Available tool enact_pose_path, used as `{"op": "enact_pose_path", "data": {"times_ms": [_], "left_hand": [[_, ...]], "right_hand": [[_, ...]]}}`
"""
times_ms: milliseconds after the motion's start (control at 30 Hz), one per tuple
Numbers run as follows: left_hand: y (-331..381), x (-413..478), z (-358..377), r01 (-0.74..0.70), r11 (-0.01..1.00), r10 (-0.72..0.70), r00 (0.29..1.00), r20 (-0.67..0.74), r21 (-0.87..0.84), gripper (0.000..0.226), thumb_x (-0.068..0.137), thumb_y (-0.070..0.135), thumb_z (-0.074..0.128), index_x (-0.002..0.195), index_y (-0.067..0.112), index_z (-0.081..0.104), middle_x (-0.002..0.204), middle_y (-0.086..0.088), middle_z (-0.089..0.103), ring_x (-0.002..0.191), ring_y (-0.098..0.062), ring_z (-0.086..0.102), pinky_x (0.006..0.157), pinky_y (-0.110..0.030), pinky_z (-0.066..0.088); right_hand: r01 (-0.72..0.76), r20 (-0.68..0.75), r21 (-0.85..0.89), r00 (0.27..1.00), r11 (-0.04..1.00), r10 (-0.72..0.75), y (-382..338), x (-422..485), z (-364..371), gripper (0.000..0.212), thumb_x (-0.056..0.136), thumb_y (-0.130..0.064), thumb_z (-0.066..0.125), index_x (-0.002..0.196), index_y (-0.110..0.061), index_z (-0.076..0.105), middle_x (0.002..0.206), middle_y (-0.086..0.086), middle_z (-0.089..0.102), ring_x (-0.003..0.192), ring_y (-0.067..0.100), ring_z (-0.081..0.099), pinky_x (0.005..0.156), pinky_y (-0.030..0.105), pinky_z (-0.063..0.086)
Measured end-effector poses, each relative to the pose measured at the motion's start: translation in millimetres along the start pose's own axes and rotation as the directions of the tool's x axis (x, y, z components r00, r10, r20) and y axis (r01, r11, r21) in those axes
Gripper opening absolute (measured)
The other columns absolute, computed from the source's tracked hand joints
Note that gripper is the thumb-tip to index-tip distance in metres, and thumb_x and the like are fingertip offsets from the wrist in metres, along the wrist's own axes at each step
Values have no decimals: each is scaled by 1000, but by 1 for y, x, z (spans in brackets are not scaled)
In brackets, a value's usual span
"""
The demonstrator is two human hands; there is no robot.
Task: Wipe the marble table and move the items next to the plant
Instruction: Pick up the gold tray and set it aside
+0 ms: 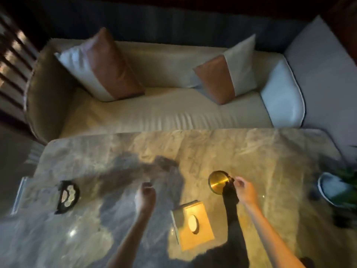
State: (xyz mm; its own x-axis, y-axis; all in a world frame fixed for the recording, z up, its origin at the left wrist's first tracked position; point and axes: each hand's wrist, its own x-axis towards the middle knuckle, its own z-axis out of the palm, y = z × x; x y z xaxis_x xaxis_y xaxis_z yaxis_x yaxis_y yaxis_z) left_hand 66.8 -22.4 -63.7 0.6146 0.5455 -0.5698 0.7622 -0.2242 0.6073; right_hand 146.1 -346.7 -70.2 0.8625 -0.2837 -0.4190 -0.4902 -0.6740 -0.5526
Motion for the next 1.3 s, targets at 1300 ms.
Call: {"op": "enact_pose_path", "data": {"times_ms": [1300], "left_hand": [[8,7,25,151,973,-125,981,151,-175,34,71,7,52,96,20,70,77,-13,75,73,-26,73,68,-42,63]], "right_hand": [[203,378,126,895,971,-236,-92,-51,106,19,88,-5,60,98,-18,70,87,-6,68,81,6,62,65,2,43]]}}
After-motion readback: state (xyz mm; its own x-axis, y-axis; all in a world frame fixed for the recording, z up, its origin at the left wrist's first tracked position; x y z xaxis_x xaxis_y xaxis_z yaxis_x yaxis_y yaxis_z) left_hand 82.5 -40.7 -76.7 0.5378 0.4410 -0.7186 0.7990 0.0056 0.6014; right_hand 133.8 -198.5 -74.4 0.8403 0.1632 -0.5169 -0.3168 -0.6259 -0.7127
